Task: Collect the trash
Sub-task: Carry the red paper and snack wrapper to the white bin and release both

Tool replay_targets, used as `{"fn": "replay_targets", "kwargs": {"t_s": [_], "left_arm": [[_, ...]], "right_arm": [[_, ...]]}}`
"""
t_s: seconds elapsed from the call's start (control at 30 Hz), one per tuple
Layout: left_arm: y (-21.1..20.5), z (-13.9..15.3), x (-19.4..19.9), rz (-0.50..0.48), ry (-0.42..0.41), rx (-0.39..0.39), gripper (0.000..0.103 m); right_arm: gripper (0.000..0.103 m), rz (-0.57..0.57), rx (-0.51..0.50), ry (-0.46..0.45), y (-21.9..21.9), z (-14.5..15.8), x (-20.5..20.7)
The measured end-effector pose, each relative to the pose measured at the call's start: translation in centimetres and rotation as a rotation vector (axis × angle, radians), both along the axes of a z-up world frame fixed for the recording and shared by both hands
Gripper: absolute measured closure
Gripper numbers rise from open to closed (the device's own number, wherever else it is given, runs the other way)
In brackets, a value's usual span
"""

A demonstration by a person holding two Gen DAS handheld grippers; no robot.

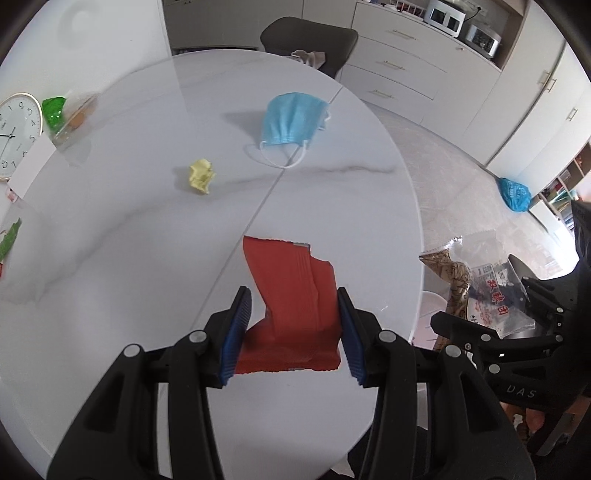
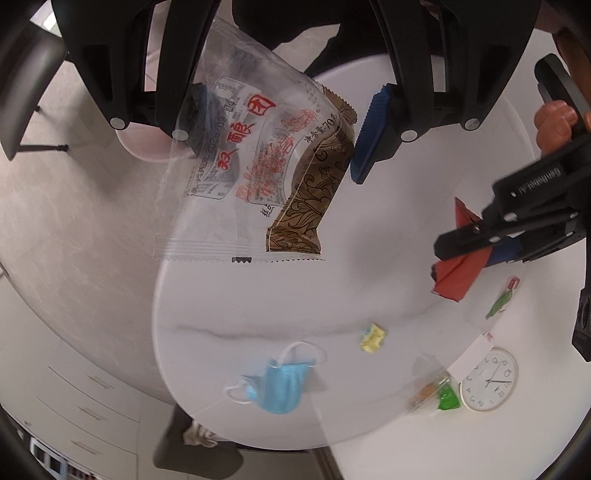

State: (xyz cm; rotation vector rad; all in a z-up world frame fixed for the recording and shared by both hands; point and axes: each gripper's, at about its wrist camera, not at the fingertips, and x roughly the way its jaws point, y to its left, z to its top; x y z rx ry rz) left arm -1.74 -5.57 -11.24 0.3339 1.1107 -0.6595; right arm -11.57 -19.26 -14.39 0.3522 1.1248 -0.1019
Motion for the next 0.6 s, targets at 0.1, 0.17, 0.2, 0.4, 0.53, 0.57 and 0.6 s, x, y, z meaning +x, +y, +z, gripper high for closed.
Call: {"fn": "replay_targets", "kwargs": {"t_s": [0.1,0.17,0.2,0.4,0.53,0.57,0.6], "left_arm": [[0.1,0.4,-0.6,0.001,-0.013,0.002,0.058],[0.3,0.5,-0.8,-0.003,-0.02,0.009,0.058],[0.5,0.5,-0.9,-0.004,-0.029,0.017,0.058],[0.4,0.0,-1.2,-0.057,-0.039,0.051,0.058],[-1.3,-0.5,-2.6,-0.128,-0.028,0.053,0.057],[-1.9,-0.5,-3.0,-0.149,-0.026,0.051,0.058],[-2.3,-0.6,-3.4,-0.164,-0.025,0.05,0.058]], "right_arm": [[0.039,-0.009,-0.008,0.002,-0.7,-0.2,-1.0],[0.039,-0.011,-0.008,0.001,-0.6,-0.3,-1.1],[0.039,-0.01,-0.006,0.001,-0.6,-0.3,-1.0],[0.039,-0.05,0.006,-0.04,-1.2,-0.8,-2.5],[0.039,-0.192,-0.044,0.027,-5.2,-3.7,-6.4],[0.039,-0.221,-0.049,0.056,-6.2,-4.9,-7.3],[0.039,-0.249,-0.053,0.091,-7.2,-6.2,-8.1]]}}
